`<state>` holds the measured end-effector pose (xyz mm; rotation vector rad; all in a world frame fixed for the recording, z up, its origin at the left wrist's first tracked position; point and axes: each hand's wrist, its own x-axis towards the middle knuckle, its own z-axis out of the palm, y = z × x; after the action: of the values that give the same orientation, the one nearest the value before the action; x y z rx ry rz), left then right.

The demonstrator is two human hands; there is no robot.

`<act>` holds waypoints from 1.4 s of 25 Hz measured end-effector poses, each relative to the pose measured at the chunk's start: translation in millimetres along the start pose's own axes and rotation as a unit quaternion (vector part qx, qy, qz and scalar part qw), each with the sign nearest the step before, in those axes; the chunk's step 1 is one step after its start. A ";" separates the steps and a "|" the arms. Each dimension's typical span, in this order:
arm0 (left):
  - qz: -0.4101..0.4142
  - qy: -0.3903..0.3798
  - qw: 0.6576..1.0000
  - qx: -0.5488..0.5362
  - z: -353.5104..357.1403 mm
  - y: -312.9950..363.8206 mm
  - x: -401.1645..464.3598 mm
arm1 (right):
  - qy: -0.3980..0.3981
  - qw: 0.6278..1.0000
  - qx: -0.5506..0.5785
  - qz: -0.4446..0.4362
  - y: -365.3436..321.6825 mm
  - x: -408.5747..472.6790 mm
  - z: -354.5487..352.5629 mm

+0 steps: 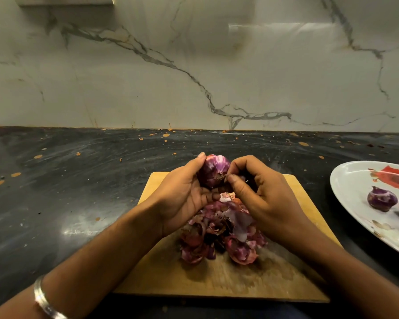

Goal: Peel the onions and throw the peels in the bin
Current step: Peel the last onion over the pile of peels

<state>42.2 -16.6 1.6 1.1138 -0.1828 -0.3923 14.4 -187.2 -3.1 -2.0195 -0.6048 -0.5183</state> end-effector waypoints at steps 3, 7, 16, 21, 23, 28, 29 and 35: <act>-0.004 0.020 1.000 0.009 -2.9 0.7 1.8 | -0.013 0.999 -0.002 0.032 1.8 0.0 0.6; -0.003 0.045 0.999 0.001 -5.9 0.3 3.4 | -0.065 0.995 -0.069 0.030 3.8 -3.3 -3.1; 0.012 0.065 0.998 -0.011 -6.2 0.5 1.9 | -0.072 0.991 -0.115 -0.002 -2.6 -3.1 -6.4; 0.038 0.057 0.998 0.014 -5.1 1.2 2.1 | -0.021 0.995 -0.097 0.032 2.7 -2.9 -8.1; 0.053 0.043 0.997 0.034 -3.6 0.7 1.4 | 0.022 0.994 -0.026 0.107 5.6 -0.5 -10.8; 0.060 -0.025 0.997 0.046 -2.4 -0.9 -3.6 | -0.045 0.954 0.184 0.231 8.6 2.6 -6.3; 0.058 -0.029 0.996 0.055 -2.5 -0.8 -4.1 | -0.042 0.956 0.185 0.224 8.8 2.8 -5.3; 0.073 -0.027 0.988 0.136 -5.3 -0.4 -5.2 | -0.020 0.992 -0.016 0.120 8.0 0.3 -6.8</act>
<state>39.1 -10.3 -0.8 1.3494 -0.3726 -0.2724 18.6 -196.6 -5.0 -2.1009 -0.3707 -0.3458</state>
